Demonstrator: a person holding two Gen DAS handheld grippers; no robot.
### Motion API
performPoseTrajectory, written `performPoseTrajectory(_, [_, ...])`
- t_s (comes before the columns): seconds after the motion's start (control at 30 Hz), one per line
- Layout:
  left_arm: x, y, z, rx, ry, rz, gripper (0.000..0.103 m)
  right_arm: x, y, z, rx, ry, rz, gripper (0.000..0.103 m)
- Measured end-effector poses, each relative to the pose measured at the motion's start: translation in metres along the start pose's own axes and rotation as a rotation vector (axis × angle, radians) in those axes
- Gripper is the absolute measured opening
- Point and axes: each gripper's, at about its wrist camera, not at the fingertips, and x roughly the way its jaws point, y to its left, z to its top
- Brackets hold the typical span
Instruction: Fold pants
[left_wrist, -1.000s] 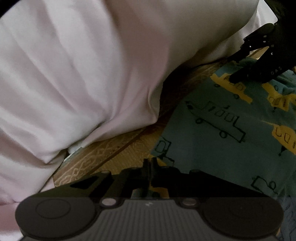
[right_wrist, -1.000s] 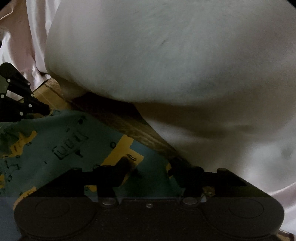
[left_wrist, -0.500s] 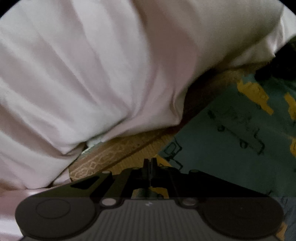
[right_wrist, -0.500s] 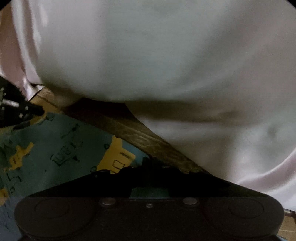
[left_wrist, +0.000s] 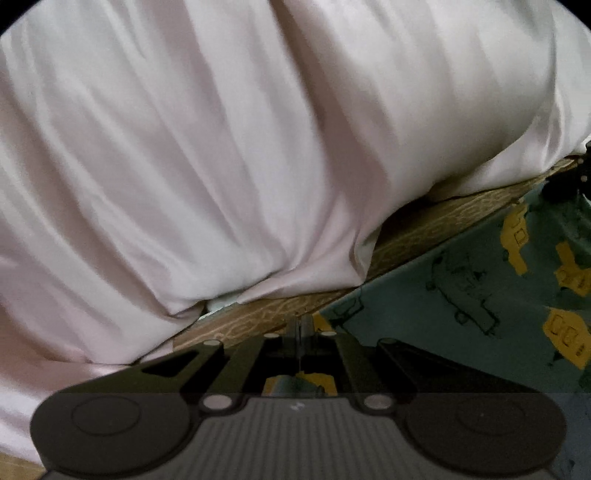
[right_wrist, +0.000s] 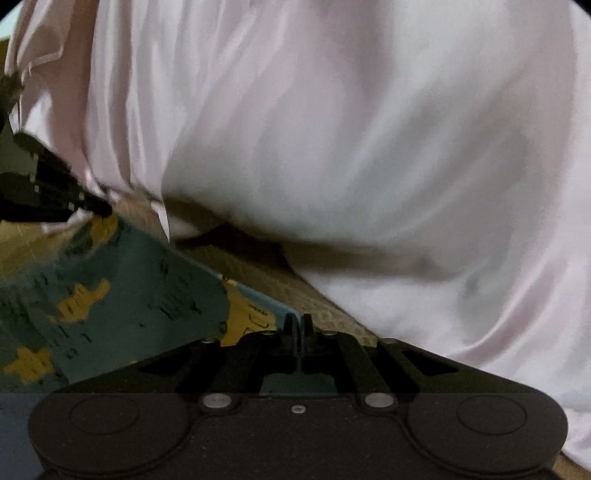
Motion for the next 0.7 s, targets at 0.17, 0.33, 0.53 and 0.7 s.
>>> performPoseTrajectory(0.17, [-0.026, 0.001, -0.004, -0.029, -0.034, -0.009, 0.000, -0.027, 0.008, -0.010, 0.027, -0.044, 0.031, 0.000])
performPoseTrajectory(0.33, [-0.058, -0.005, -0.021, -0.034, -0.069, -0.033, 0.000, -0.074, 0.018, -0.020, 0.006, -0.093, 0.064, 0.000])
performPoseTrajectory(0.53, [-0.094, -0.010, -0.034, -0.026, -0.048, -0.075, 0.000, -0.124, 0.036, -0.034, -0.026, -0.124, 0.072, 0.000])
performPoseTrajectory(0.7, [-0.130, -0.017, -0.050, 0.008, -0.064, -0.089, 0.000, -0.162, 0.062, -0.054, -0.052, -0.106, 0.066, 0.000])
